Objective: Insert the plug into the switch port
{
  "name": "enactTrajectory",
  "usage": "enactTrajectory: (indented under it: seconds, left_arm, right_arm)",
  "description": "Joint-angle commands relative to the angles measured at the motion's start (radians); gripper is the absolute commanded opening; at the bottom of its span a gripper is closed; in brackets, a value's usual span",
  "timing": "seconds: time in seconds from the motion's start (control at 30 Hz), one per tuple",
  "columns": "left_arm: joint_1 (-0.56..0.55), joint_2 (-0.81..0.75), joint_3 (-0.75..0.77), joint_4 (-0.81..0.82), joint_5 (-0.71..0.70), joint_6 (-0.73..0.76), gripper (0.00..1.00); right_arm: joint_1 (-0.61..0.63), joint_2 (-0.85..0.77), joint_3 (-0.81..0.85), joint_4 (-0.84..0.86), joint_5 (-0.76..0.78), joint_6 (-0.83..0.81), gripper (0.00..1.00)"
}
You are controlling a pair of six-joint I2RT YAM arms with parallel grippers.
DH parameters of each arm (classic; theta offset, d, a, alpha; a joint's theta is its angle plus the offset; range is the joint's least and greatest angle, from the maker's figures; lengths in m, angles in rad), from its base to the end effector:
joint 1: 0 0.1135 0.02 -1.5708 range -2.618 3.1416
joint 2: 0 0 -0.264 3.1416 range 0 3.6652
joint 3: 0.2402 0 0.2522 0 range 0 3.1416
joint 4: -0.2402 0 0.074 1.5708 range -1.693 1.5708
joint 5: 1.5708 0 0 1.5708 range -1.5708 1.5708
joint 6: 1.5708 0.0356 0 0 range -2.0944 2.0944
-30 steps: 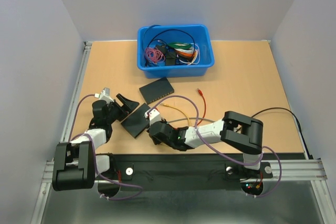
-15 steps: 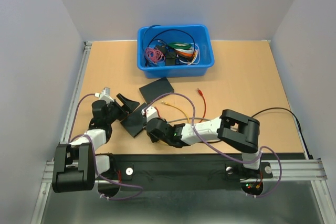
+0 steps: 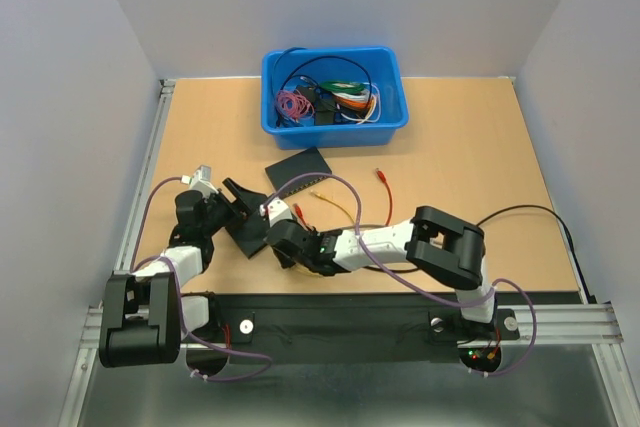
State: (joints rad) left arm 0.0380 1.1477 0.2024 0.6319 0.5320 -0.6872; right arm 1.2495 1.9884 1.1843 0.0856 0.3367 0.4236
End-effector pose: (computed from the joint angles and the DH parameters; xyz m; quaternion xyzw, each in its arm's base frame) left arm 0.2038 -0.0103 0.1585 -0.1322 0.7844 -0.3825 0.4700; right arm 0.1442 0.3960 0.1492 -0.2968 0.8500 0.2003 0.3863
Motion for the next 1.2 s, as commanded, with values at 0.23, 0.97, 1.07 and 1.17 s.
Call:
enactTrajectory:
  seconds: [0.23,0.97,1.07,1.17]
  left_arm:
    - [-0.035,-0.029,-0.020,0.000,0.020,0.012,0.88]
    - [-0.035,-0.057,0.064,-0.093,-0.055,0.021,0.88]
    - [-0.035,-0.080,0.123,-0.150,-0.141,0.040,0.88]
    - [-0.032,-0.056,0.163,-0.155,-0.174,0.061,0.88]
  right_arm:
    - [-0.024,0.041,0.107,-0.141,0.050,0.037,0.00]
    - [-0.051,0.049,0.166,-0.168,-0.042,0.017,0.01]
    - [-0.051,0.029,0.141,-0.168,-0.045,0.021,0.00]
    - [-0.050,0.004,0.106,-0.168,-0.050,0.026,0.00]
